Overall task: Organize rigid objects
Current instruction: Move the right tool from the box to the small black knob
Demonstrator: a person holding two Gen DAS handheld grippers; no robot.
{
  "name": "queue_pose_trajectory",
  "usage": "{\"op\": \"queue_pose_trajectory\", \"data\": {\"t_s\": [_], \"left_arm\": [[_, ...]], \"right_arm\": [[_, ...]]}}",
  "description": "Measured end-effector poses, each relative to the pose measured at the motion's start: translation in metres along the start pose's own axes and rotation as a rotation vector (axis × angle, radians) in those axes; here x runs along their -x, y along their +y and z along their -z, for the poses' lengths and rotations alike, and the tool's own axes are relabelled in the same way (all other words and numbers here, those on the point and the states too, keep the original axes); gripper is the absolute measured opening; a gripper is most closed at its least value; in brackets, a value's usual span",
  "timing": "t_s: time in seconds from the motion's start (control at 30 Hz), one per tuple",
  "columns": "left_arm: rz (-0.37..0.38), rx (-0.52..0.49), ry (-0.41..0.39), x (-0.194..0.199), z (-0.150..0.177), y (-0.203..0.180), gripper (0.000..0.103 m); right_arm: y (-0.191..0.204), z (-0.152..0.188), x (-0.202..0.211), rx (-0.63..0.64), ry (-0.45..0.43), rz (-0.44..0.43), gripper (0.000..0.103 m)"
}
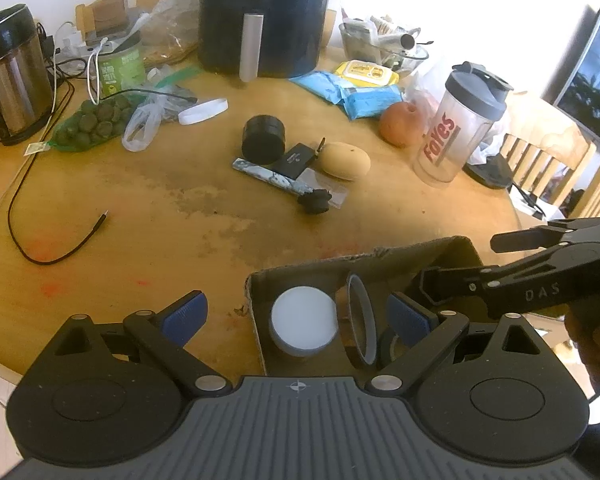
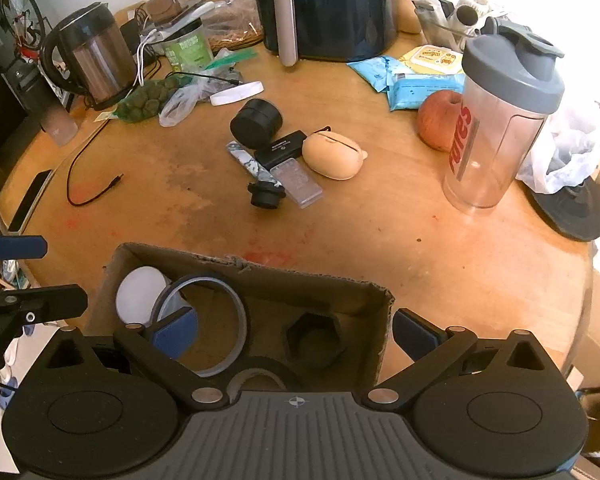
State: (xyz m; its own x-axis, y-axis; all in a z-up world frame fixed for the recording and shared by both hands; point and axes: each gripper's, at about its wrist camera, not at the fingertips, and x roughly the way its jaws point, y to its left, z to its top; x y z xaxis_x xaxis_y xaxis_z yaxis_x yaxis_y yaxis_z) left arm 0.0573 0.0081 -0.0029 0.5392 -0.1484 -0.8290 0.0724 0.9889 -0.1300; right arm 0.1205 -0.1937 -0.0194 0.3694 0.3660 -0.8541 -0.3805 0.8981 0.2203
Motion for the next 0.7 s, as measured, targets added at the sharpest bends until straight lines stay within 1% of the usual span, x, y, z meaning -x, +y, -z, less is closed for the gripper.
{"op": "queue_pose_trajectory", "data": {"t_s": [0.2, 0.33, 0.43, 0.53, 0.7], "left_arm": [[-0.018, 0.018, 0.003, 0.004, 0.002, 0.000, 0.098], [-0.026, 0.050, 0.008, 0.006, 0.006, 0.003, 0.098], [-0.034, 0.074, 0.014, 0.007, 0.009, 0.005, 0.098], [-0.044, 0.095, 0.008, 0.009, 0.011, 0.007, 0.098], [-0.062, 0.137, 0.001, 0.011, 0.012, 0.013, 0.098]], "right_arm": [[-0.003, -0.012, -0.009, -0.012, -0.009, -0.027, 0.102], [0.001, -0.023, -0.016, 0.008, -0.019, -0.046, 0.102], [0.004, -0.031, -0.023, 0.031, -0.022, -0.059, 0.096], [0.006, -0.038, -0.031, 0.037, -0.017, -0.074, 0.096], [0.010, -0.051, -0.044, 0.044, -0.010, -0.110, 0.089]]}}
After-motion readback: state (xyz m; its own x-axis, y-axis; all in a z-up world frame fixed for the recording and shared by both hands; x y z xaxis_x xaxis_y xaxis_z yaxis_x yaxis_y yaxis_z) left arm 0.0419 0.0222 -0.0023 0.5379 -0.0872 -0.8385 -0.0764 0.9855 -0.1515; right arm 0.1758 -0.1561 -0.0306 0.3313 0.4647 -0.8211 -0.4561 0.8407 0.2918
